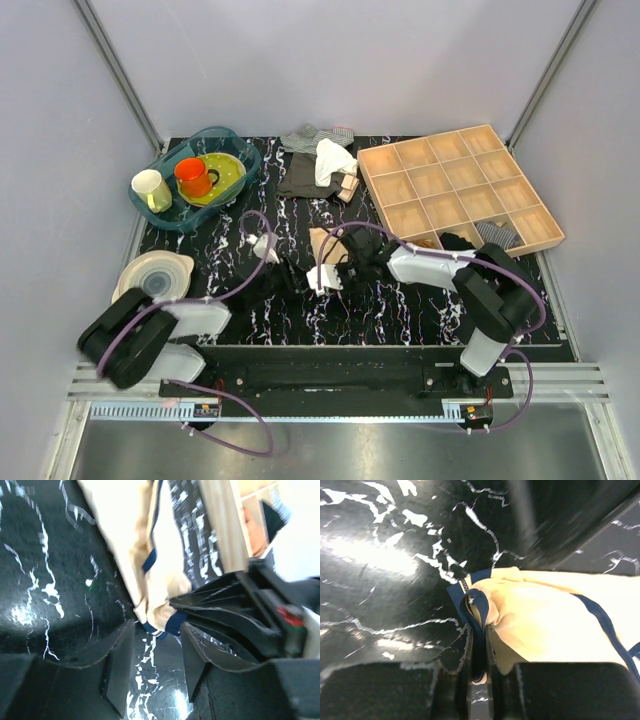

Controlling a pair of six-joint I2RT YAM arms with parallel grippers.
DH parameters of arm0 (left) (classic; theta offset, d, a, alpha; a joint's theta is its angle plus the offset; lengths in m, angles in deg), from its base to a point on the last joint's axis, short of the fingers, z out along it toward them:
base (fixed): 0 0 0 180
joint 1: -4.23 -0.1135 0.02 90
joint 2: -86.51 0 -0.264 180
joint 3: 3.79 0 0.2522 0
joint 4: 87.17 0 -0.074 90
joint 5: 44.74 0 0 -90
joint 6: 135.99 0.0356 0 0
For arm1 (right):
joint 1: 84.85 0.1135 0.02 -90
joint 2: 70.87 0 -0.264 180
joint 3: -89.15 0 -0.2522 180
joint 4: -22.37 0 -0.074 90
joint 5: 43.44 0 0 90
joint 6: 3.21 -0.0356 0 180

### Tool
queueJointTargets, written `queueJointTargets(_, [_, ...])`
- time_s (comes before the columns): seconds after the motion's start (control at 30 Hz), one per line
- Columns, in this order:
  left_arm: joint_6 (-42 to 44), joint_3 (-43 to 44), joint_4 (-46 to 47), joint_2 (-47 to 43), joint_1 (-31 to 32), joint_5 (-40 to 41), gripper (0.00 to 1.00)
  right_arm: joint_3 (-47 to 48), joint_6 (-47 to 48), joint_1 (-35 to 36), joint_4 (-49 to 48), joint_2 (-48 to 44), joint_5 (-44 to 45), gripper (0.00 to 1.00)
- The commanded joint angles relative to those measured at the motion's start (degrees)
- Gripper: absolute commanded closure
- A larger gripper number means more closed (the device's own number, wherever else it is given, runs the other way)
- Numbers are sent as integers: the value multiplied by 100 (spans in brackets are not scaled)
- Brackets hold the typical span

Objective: Roll the underwear
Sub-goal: Roll the underwear to the center of the board.

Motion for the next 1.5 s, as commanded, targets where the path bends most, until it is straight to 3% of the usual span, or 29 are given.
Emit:
queueJointTargets(0.0, [1356, -257, -755, -1550, 5, 771, 52, 588, -180, -308, 1627, 68, -887, 87])
queueJointTargets(0.07, [1945, -529, -775, -2367, 14, 807, 47, 1027, -171, -502, 2354, 199, -1169, 87])
queueJointTargets(0.17, [2061, -1074, -451, -3210, -3, 947, 9, 1599, -13, -651, 3295, 515, -1758, 87])
queueJointTargets(0.2, [1983, -1197, -293, -3327, -12, 1121, 1, 1913, 57, -669, 3552, 621, -1821, 86])
queueJointTargets(0.27, [1990, -1487, -47, -3555, -47, 1001, 1, 2223, 224, -696, 4237, 1034, -1926, 86])
queueJointTargets(0.37, [2420, -1638, 796, -3513, -47, -114, 1, 2908, 356, -731, 5055, 1631, -2014, 86])
queueJointTargets(0.4, [2578, -1612, 990, -3321, -39, -386, 8, 3214, 382, -757, 5231, 1772, -2006, 86])
queueJointTargets(0.43, [2919, -1560, 1000, -3206, -12, -867, 11, 3365, 418, -766, 5555, 2034, -2006, 86])
queueJointTargets(0.53, [3604, -1340, 1018, -2766, 207, -1240, 14, 3902, 401, -836, 6127, 2518, -1971, 86])
queueJointTargets(0.67, [4722, -1006, 896, -2301, 952, -1092, 14, 4298, 383, -942, 6507, 2872, -2006, 85])
queueJointTargets(0.77, [5741, -418, 194, -1826, 1313, -917, 11, 4438, 313, -986, 6630, 3039, -1988, 84])
queueJointTargets(0.9, [6621, 172, -318, -1062, 1455, -819, 5, 4562, 330, -994, 6736, 3215, -1988, 83])
queueJointTargets(1.27, [7325, 1244, -845, 337, 1790, -582, 10, 4615, 409, -1074, 6859, 3312, -2041, 82])
queueJointTargets(1.4, [7396, 1498, -1091, 635, 1842, -275, 15, 4641, 444, -1091, 6903, 3329, -2076, 81])
queueJointTargets(1.47, [7387, 1613, -1301, 750, 1851, -152, 23, 4667, 453, -1100, 6912, 3329, -2102, 80])
